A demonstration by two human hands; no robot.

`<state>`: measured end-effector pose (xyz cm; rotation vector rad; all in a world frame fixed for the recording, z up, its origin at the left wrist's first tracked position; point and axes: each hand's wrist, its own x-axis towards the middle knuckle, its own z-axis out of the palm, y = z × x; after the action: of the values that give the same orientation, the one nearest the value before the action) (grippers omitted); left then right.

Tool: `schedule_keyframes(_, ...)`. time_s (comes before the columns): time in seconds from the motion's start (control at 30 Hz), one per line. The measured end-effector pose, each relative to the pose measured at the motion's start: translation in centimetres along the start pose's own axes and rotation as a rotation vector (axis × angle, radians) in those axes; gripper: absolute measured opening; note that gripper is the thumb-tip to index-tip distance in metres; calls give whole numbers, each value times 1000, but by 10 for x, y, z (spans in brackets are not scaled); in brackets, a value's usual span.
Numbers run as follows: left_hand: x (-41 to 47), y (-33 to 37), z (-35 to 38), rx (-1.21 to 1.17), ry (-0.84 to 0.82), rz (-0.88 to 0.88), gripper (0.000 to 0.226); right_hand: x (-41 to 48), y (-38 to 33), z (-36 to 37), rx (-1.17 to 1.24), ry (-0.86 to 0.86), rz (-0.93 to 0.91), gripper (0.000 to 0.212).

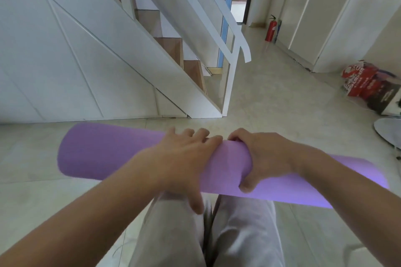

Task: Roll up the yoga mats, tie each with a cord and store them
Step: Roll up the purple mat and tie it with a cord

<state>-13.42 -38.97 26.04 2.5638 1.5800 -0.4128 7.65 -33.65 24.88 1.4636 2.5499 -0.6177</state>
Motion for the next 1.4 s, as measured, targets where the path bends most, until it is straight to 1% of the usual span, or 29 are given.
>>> schedule_keyframes(0.07,-11,5,10,87,89,14,139,1,7,-11,165,-135,10,89)
schedule_keyframes(0.13,-15,5,17,75,115,15,128,0,6,-13,272,-297,7,82)
schedule_keyframes(0.2,-17,4,21,-6,39,39,112,-4,2,-8,290,-416,15,76)
schedule_keyframes(0.23,-16,2,23,-51,-15,46,108,-7,-2,-5,269,-437,8,73)
schedule_keyframes(0.27,-12,-2,23,-94,-56,45,106,-10,-5,-2,232,-416,-6,74)
schedule_keyframes(0.3,-5,-7,21,-148,-98,32,105,-15,-9,-1,174,-346,-28,83)
schedule_keyframes(0.33,3,-14,18,-233,-147,8,103,-21,-14,3,52,-249,-44,99)
schedule_keyframes(0.4,21,-27,12,-462,-278,-40,94,-31,-24,22,-292,-30,-95,131)
schedule_keyframes(0.43,31,-33,10,-554,-344,-46,89,-32,-27,39,-413,100,-121,140)
schedule_keyframes(0.47,40,-38,9,-611,-395,-48,86,-32,-31,54,-474,212,-123,145)
schedule_keyframes(0.5,47,-41,8,-641,-442,-43,85,-29,-32,65,-465,271,-103,144)
schedule_keyframes(0.57,56,-44,5,-674,-511,-30,83,-21,-26,73,-412,370,-96,135)
schedule_keyframes(0.6,60,-46,4,-693,-528,-30,81,-17,-24,72,-396,381,-99,131)
schedule_keyframes(0.67,63,-49,-1,-713,-528,-57,74,-13,-21,59,-406,328,-104,122)
schedule_keyframes(0.7,63,-49,-4,-689,-495,-66,76,-10,-20,51,-385,268,-94,117)
schedule_keyframes(0.73,61,-48,-7,-622,-432,-61,84,-6,-18,43,-338,214,-77,112)
schedule_keyframes(0.8,54,-41,-8,-392,-269,-49,107,6,-16,25,-208,140,-40,104)
schedule_keyframes(0.9,37,-19,16,40,58,-38,124,24,-10,3,-37,23,24,94)
schedule_keyframes(0.97,30,-8,39,188,249,-44,131,35,-5,-6,98,-79,49,83)
schedule_keyframes(1.0,28,-7,51,201,353,-51,131,40,-2,-9,165,-122,54,77)
schedule_keyframes(1.07,25,-8,71,156,596,-48,118,47,2,-13,266,-174,60,71)
schedule_keyframes(1.13,22,-11,84,104,784,-90,104,50,8,-17,373,-190,69,68)
schedule_keyframes(1.17,23,-15,88,73,851,-138,102,52,12,-18,438,-186,78,67)
schedule_keyframes(1.23,28,-24,93,-29,933,-275,106,55,22,-23,605,-159,99,66)
schedule_keyframes(1.3,36,-30,82,-241,976,-455,110,60,31,-33,762,-103,97,69)
schedule_keyframes(1.33,42,-30,71,-420,942,-560,108,62,34,-40,823,-64,83,71)
schedule_keyframes(1.37,50,-29,60,-626,851,-641,99,65,36,-48,862,-21,65,72)
schedule_keyframes(1.4,59,-26,49,-845,775,-661,78,68,35,-57,885,26,49,72)
